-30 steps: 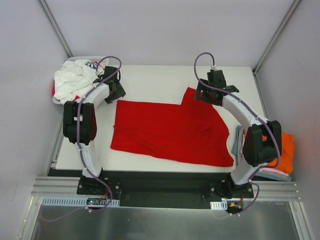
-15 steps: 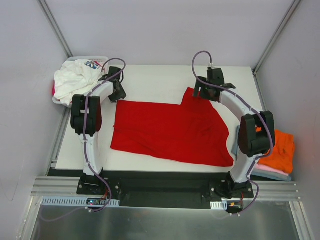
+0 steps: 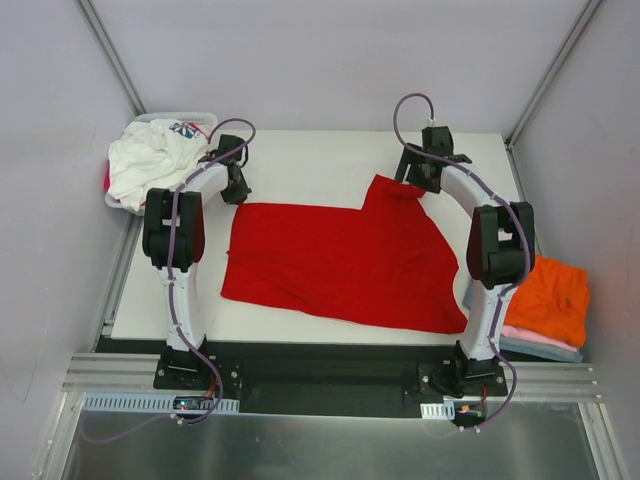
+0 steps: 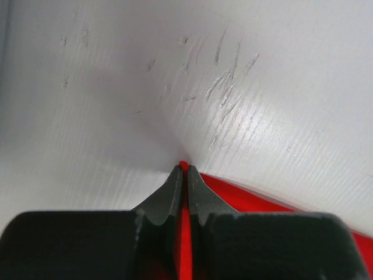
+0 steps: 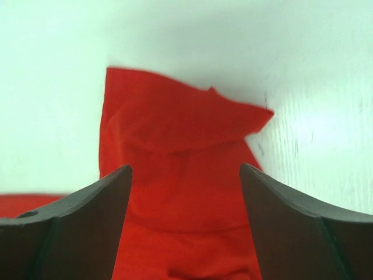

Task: Fold and stack the t-shirts
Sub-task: Grap the side of the flattened tshirt furthest away from the robot with both arms

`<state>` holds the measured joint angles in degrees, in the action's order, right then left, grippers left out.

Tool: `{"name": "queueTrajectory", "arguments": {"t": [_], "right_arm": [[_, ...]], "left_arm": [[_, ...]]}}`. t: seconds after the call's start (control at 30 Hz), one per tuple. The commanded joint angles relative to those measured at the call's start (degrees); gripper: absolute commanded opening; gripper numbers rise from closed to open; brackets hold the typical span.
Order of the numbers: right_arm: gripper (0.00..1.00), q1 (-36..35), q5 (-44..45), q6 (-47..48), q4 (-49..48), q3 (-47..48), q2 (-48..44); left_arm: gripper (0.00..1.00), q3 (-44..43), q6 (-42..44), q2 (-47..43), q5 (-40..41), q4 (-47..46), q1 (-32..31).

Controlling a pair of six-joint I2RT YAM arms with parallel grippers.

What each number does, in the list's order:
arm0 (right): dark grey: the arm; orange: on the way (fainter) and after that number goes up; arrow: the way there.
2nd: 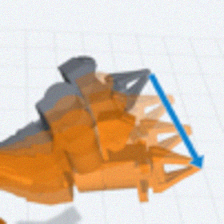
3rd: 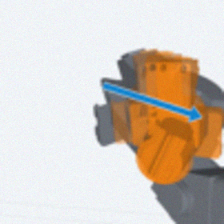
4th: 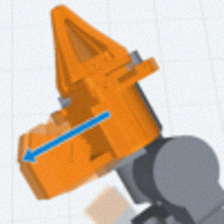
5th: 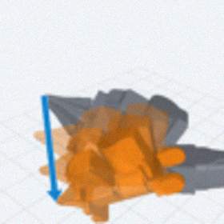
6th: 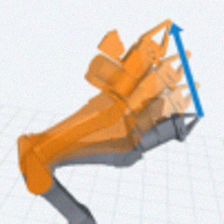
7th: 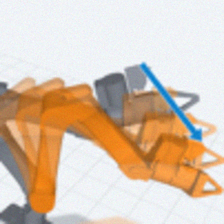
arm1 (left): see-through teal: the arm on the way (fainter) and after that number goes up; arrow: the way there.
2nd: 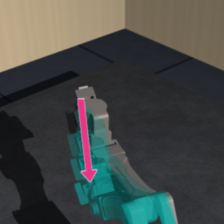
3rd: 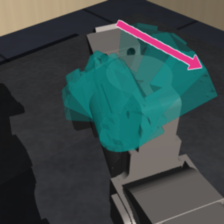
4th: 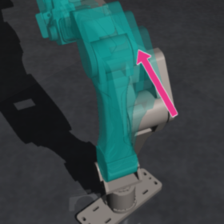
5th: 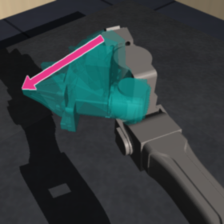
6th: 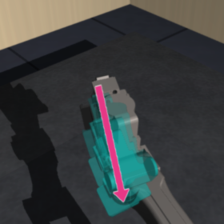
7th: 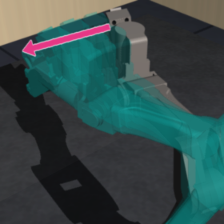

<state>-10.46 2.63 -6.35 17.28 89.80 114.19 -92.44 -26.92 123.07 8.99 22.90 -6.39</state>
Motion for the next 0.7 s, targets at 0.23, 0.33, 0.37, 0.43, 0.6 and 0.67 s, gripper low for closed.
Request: {"name": "queueTrajectory", "arguments": {"t": [0.23, 0.33, 0.37, 0.43, 0.6, 0.67], "right_arm": [[0.73, 5.3, 1.6, -1.9, 4.2, 12.6, 11.8], [0.7, 5.4, 1.5, -2.1, 7.0, 15.6, 13.5], [0.69, 5.4, 1.1, -2.3, 7.2, 15.6, 13.7], [0.66, 5.3, 0.8, -2.9, 8.0, 15.8, 14.3], [0.45, 5.3, -0.8, -3.6, 9.8, 16.0, 15.4], [0.33, 5.4, -1.0, -3.8, 10.0, 15.8, 15.2]], "left_arm": [[0.0, 0.9, 2.8, -4.9, -1.3, 0.2, -1.3], [0.0, 1.1, 2.7, -5.2, -1.7, 0.1, -1.4], [0.0, 1.1, 2.7, -5.3, -1.8, 0.1, -1.6], [0.0, 1.2, 2.6, -5.5, -1.9, 0.1, -1.7], [0.0, 1.2, 2.6, -6.3, -2.0, 0.1, -1.8], [0.0, 1.3, 2.7, -6.6, -1.7, 0.2, -1.8]]}}
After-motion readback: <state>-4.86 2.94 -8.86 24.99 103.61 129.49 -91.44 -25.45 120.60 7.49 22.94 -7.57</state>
